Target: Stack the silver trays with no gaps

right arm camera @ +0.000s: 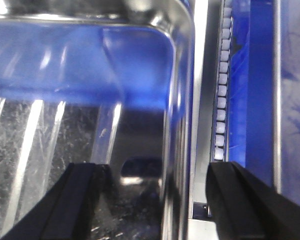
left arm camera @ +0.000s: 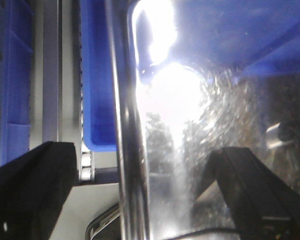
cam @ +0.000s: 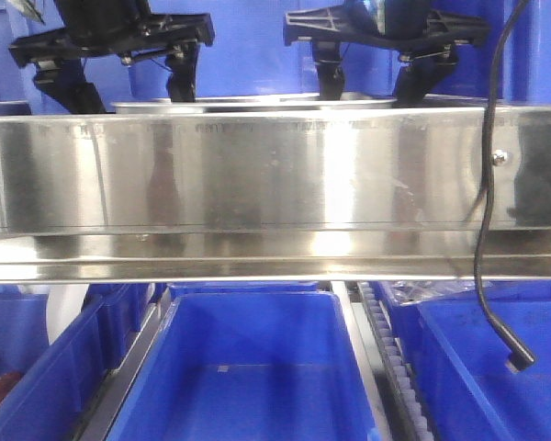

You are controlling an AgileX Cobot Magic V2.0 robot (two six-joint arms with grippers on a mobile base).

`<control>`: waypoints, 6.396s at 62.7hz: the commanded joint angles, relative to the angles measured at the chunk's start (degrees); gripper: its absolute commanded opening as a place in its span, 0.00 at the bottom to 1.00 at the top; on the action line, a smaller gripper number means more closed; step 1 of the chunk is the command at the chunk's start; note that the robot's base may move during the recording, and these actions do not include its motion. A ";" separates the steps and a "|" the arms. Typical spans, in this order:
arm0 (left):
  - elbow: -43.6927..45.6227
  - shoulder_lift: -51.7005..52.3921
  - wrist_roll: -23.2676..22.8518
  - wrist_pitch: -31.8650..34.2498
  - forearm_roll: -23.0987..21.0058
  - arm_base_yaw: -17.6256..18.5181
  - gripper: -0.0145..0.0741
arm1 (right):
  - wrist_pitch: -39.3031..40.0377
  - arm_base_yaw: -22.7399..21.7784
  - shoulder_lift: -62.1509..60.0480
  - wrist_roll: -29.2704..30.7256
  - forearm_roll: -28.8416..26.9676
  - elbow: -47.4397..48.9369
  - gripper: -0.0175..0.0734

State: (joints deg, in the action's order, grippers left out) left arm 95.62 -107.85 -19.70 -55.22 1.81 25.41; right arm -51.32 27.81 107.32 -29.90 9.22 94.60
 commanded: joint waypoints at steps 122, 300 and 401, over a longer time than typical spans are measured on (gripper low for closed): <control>10.17 17.40 1.76 -19.81 7.65 8.98 0.12 | -17.51 9.47 -20.02 -1.19 3.61 2.02 0.25; 4.77 24.57 -0.19 -19.65 1.25 12.50 0.11 | -22.90 10.72 -28.54 -3.21 4.14 2.07 0.25; 4.77 24.57 -0.19 -19.65 1.25 12.50 0.11 | -22.90 10.72 -28.54 -3.21 4.14 2.07 0.25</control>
State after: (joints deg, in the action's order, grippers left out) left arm 98.60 -85.38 -21.42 -72.46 6.66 36.72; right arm -72.15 37.88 80.79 -33.59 14.74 94.70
